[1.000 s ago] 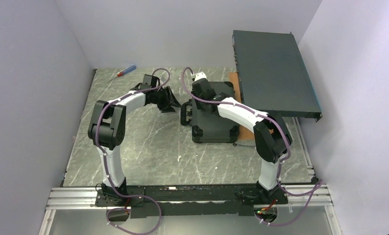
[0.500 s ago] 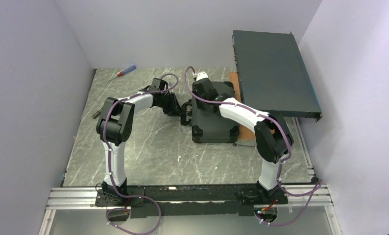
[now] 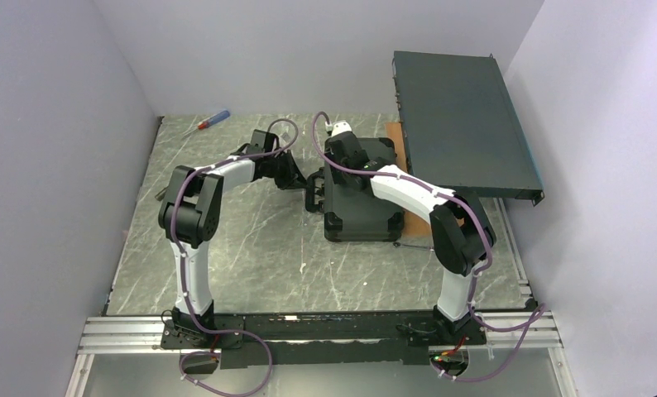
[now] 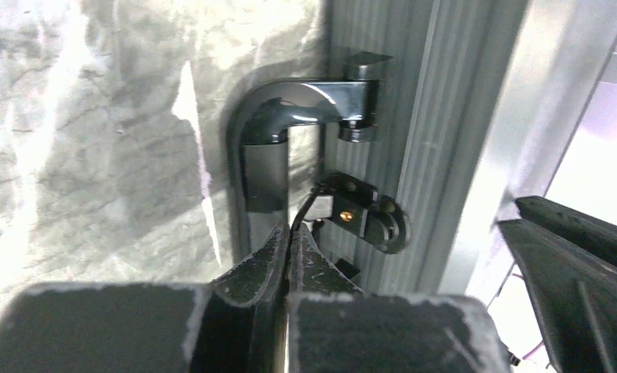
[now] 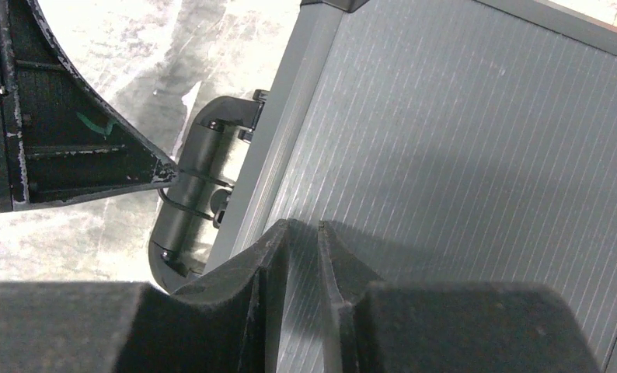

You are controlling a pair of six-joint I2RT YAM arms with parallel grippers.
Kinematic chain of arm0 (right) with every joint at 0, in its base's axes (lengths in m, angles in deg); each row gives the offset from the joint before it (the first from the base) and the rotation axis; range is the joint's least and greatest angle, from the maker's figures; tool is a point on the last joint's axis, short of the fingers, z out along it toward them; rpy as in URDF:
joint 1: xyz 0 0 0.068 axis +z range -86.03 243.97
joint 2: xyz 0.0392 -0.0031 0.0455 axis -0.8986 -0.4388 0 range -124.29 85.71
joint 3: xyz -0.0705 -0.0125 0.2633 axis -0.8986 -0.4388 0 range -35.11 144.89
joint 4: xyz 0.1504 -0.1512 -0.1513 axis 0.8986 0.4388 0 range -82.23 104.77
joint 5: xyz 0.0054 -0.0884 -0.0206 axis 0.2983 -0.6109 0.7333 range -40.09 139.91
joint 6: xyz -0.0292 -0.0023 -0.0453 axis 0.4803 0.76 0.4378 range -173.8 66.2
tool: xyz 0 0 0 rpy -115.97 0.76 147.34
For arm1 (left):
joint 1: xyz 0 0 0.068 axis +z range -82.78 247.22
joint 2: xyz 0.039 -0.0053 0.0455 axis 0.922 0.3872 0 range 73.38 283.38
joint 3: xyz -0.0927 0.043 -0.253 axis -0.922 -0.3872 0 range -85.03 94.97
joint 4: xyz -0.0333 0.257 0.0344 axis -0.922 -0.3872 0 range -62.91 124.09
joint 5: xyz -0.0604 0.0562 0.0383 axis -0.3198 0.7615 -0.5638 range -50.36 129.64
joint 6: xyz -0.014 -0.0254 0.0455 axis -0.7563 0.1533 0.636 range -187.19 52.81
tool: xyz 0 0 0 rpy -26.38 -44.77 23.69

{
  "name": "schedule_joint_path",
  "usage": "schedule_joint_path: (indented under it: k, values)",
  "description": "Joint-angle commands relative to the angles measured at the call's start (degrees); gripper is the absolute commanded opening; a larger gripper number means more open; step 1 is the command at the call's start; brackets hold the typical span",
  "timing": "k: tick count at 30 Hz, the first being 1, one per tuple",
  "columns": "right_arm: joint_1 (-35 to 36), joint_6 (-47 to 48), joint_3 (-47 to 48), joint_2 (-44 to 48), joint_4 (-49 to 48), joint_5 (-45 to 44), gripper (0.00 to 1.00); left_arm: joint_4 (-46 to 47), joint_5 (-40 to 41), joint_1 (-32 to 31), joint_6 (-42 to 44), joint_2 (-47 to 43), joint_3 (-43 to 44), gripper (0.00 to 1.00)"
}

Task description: Pack up texas hold em set

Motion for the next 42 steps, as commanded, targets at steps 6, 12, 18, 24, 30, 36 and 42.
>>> schedule_joint_path:
  k: [6, 12, 18, 24, 30, 36, 42]
  values:
    - [0.54, -0.32, -2.84, -4.55, 9.55, 5.1, 0.23, 9.36, -7.02, -2.16, -4.03, -6.37, -2.03, 0.0]
    - [0.51, -0.33, -2.49, -5.14, 9.62, 5.38, 0.23, 12.94, -11.02, -3.53, -6.1, -4.69, -0.46, 0.0]
    - [0.51, -0.38, -2.62, -5.02, 9.72, 5.4, 0.23, 15.81, -13.32, -4.12, -8.36, -2.52, -0.79, 0.0]
    - [0.46, -0.33, -2.47, -5.1, 10.05, 5.52, 0.23, 14.01, -9.19, -4.13, -6.21, -5.87, -2.57, 0.0]
    - [0.51, -0.17, -2.38, -5.18, 10.16, 5.47, 0.23, 6.26, 0.19, -2.57, -0.96, -10.48, -5.3, 0.23]
    - [0.51, -0.03, -2.21, -5.54, 10.24, 5.9, 0.23, 11.91, -3.33, 1.89, -5.02, -7.43, -9.33, 0.43]
    - [0.47, 0.15, -2.25, -5.53, 10.36, 5.9, 0.23, 13.01, -4.28, 2.71, -5.66, -4.03, -7.82, 0.5]
